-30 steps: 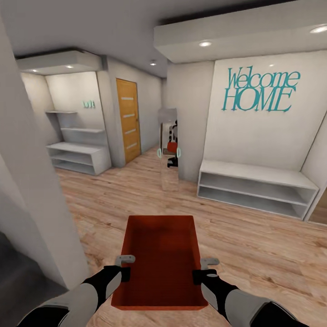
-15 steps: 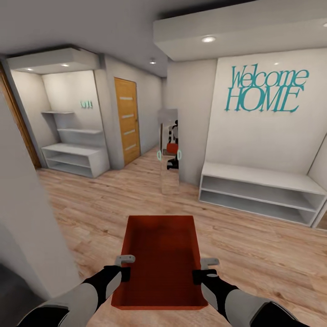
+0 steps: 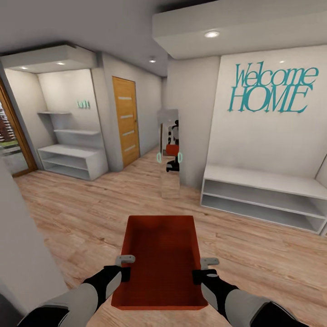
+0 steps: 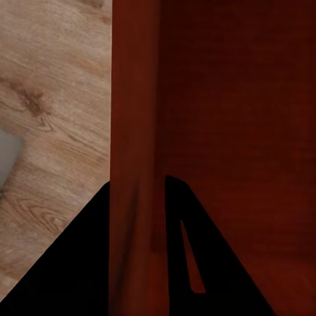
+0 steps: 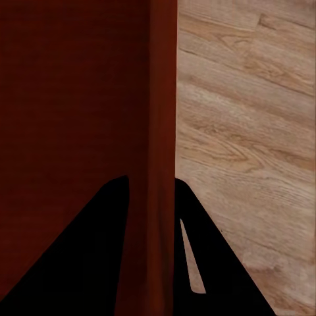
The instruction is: Move the two storage containers from the living room to the garage. In the garage, place one container on the floor and stack the other container on top of it (either order is fine).
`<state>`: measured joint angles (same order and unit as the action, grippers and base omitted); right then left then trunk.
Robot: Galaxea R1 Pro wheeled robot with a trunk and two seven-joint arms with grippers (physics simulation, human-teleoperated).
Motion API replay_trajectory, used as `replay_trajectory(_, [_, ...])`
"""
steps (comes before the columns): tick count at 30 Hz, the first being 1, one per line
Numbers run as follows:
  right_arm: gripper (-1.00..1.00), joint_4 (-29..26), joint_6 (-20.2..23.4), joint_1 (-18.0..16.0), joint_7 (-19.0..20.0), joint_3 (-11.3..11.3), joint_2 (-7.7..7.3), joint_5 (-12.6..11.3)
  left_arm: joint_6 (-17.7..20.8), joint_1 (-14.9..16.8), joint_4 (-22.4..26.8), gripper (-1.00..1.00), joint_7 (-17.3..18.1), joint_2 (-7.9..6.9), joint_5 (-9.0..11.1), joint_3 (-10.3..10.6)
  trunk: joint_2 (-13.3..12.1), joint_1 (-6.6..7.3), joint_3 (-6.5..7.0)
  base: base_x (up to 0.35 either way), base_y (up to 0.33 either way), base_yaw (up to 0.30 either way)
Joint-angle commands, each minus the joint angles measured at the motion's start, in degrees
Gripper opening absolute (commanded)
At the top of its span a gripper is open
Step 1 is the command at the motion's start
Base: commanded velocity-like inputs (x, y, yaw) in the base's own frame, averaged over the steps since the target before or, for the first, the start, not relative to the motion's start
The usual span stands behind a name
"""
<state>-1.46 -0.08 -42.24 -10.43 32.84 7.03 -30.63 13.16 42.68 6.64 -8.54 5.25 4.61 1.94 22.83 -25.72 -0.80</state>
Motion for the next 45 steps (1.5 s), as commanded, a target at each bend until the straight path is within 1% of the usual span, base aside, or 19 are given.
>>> replay_trajectory(1, [-1.0,-0.07,-0.01,-0.04,0.13,0.82,0.18,-0.57,0.37,0.03,0.12,-1.0,-0.43,0.02,-0.39,-0.62,0.09,-0.06,-0.08,0.322,0.0,0.0])
replay_trajectory(26, [-1.0,-0.04,-0.01,-0.03,0.09,0.75,0.09,-0.57,0.37,0.01,0.13,-1.0,-0.43,0.02,-0.39,-0.62,0.09,-0.06,-0.08,0.322,0.0,0.003])
replay_trajectory(45, [-1.0,-0.06,-0.01,-0.03,0.02,0.74,0.07,-0.63,0.37,-0.01,0.12,-1.0,-0.43,0.02,-0.39,-0.62,0.09,-0.06,-0.08,0.322,0.0,0.249])
